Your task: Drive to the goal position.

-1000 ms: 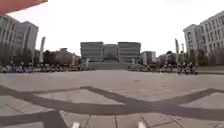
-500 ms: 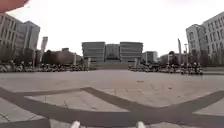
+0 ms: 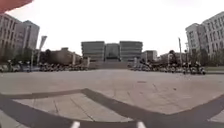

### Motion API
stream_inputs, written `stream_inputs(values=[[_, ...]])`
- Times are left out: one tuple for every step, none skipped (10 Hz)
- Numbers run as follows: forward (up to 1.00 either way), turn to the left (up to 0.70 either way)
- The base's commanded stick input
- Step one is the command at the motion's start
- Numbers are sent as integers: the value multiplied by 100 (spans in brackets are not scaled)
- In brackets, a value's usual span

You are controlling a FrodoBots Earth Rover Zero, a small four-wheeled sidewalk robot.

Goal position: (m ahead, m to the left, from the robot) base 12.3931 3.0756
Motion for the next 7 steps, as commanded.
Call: stream_inputs(values=[[60,0],[60,0],[60,0],[60,0],[60,0],[60,0],[60,0]])
